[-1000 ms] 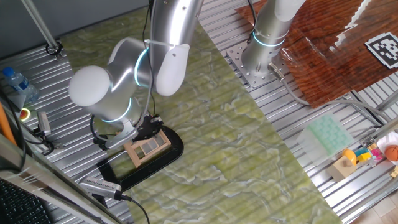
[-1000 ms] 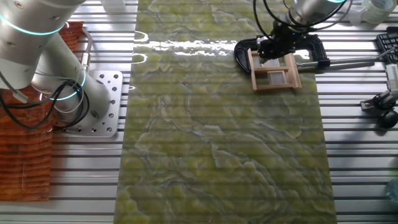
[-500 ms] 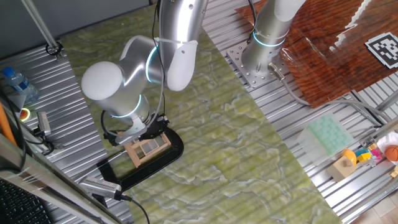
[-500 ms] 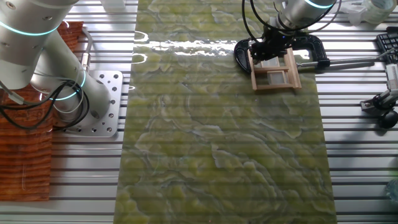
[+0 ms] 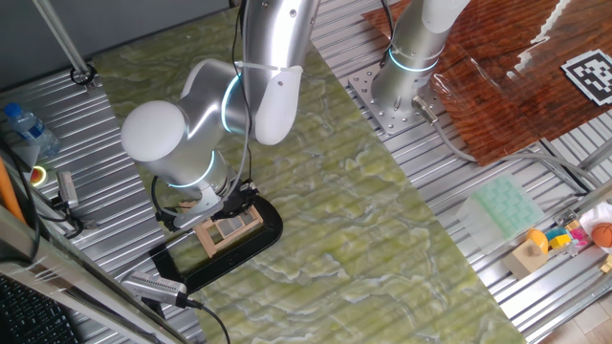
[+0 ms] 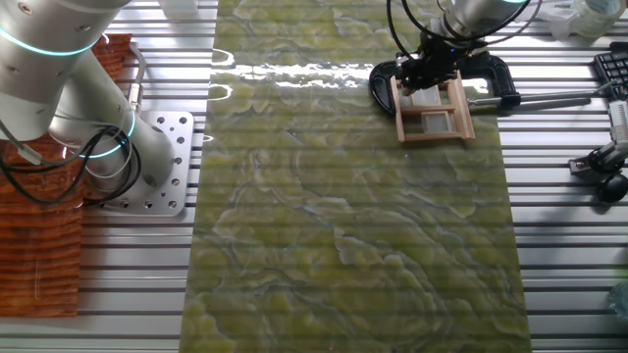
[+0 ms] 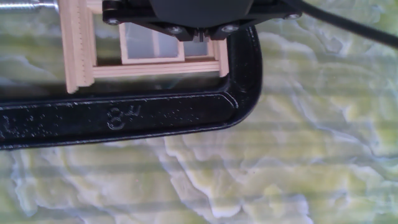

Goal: Close a sliding window

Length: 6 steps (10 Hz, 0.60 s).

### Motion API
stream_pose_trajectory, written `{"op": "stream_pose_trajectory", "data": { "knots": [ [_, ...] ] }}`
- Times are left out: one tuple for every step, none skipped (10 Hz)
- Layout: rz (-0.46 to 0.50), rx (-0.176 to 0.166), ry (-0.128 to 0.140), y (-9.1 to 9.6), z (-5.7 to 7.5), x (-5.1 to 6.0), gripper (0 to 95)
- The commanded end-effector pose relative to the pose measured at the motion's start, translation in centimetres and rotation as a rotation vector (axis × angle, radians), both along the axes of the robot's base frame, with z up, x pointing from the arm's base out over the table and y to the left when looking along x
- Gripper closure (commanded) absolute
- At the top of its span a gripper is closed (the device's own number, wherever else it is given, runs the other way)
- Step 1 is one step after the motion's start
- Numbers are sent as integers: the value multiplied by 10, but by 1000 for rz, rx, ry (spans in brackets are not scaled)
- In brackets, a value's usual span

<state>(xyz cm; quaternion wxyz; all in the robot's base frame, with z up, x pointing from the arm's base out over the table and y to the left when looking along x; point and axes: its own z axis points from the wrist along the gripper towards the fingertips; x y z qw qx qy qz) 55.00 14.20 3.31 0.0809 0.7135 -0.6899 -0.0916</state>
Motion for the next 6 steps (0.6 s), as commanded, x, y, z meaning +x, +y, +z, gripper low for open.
{"op": "stream_pose_trajectory", "data": {
  "knots": [
    [3, 2, -4, -1, -2, 1, 950],
    [6, 5, -3, -1, -3, 2, 950],
    [4, 2, -2, -1, -4, 2, 950],
    [2, 1, -2, -1, -4, 2, 950],
    [2, -1, -3, -2, -5, 3, 950],
    [2, -2, -3, -2, -5, 3, 950]
  ]
}}
